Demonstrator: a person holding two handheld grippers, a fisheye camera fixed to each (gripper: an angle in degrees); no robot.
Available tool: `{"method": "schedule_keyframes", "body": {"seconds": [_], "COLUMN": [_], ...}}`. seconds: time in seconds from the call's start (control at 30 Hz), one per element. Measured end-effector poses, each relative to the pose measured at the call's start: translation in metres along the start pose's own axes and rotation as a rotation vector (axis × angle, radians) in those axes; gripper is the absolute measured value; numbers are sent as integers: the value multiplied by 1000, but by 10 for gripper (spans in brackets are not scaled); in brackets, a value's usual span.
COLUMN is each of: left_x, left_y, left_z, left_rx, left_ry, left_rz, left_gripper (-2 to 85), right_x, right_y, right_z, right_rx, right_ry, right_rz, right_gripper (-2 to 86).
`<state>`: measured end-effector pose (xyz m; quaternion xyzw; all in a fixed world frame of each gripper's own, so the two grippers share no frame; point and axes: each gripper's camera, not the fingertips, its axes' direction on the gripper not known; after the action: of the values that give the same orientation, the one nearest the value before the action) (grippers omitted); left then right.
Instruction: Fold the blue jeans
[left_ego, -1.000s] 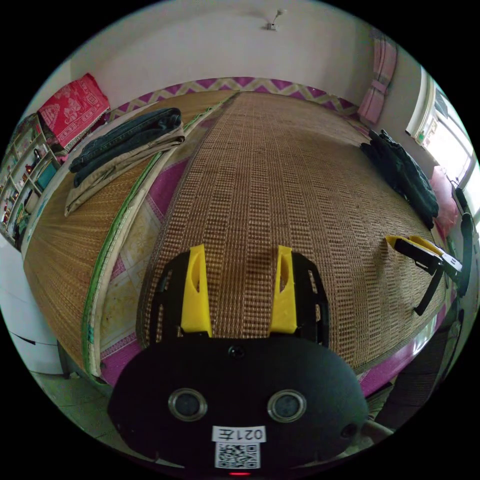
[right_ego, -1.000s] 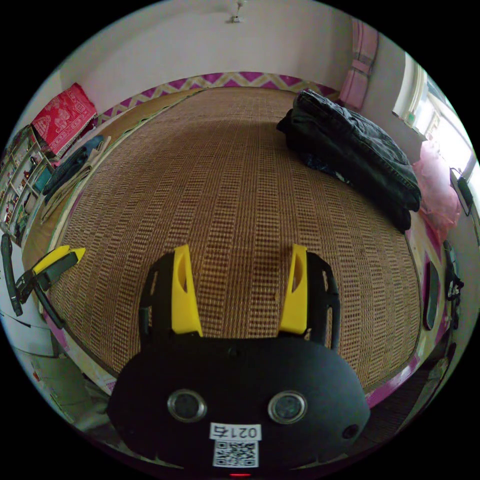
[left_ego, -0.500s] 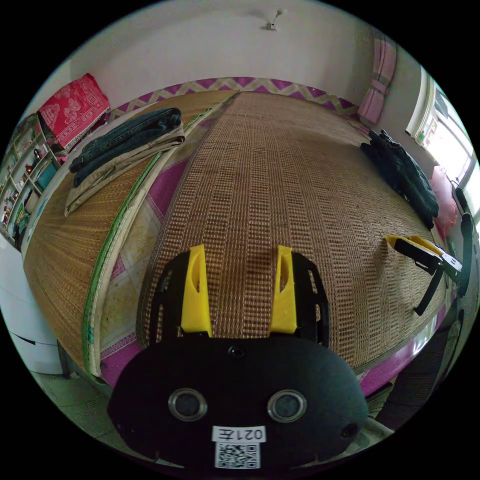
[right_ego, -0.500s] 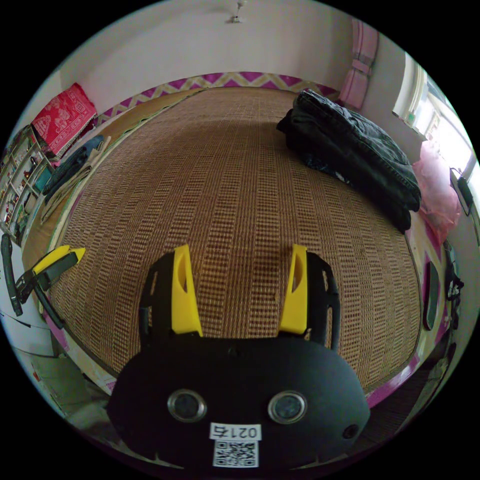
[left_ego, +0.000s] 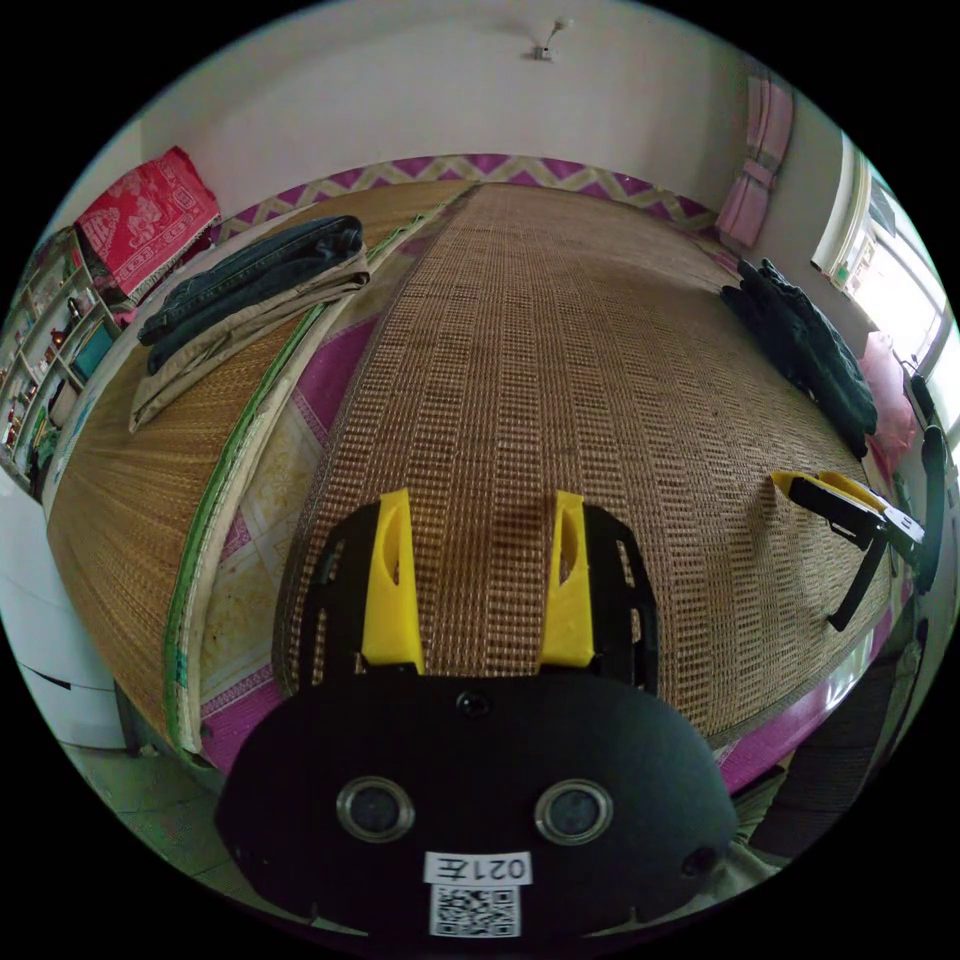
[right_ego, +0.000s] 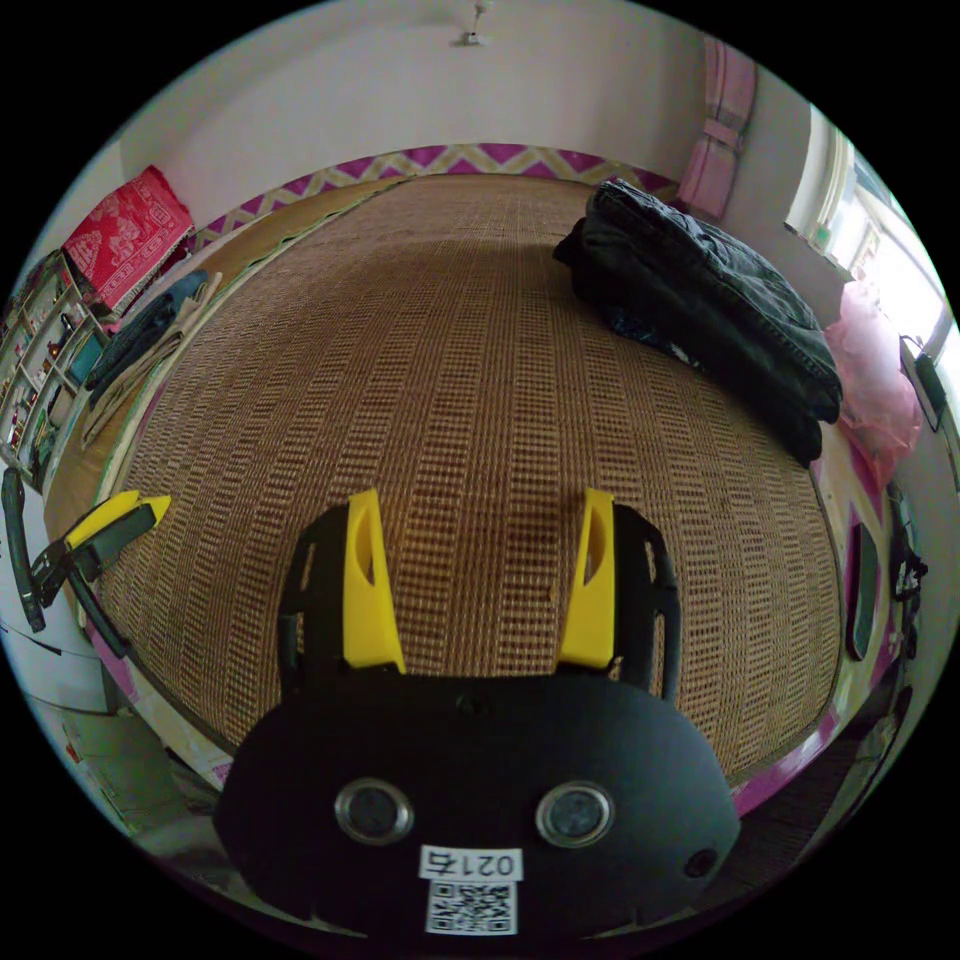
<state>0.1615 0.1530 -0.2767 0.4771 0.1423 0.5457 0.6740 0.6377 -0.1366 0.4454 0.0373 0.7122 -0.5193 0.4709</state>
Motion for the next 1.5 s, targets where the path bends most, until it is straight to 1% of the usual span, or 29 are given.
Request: {"method": "schedule_keyframes", "body": {"seconds": [0.63, 1.23, 1.3, 1.33, 1.37, 1.4, 1.43, 1.5], "left_x": [-12, -31, -31, -32, -36, -43, -46, -53], "left_y": [4, 4, 4, 5, 7, 10, 13, 22], "left_z": [-25, -61, -67, -69, -74, -81, -85, -96], "left_rx": [0, -5, -3, -2, 3, -1, 3, 7], "left_ry": [-1, 11, 4, 5, 12, 9, 12, 7], "left_rz": [1, -4, 17, 29, 41, 30, 36, 84], "left_gripper": [186, 183, 170, 150, 111, 48, 17, 31], "right_x": [-3, -32, -37, -38, -39, -39, -39, -28], "right_y": [-31, -67, -75, -76, -79, -81, -82, -84], "right_z": [-5, -19, -20, -21, -24, -28, -32, -63], "right_rx": [3, 3, -1, -5, -23, -33, -23, 159], "right_ry": [2, 10, 9, 9, 5, -18, -30, -28], "right_rz": [-1, -1, -4, -6, -19, -46, -62, -87], "right_gripper": [264, 261, 247, 241, 217, 192, 178, 133]}}
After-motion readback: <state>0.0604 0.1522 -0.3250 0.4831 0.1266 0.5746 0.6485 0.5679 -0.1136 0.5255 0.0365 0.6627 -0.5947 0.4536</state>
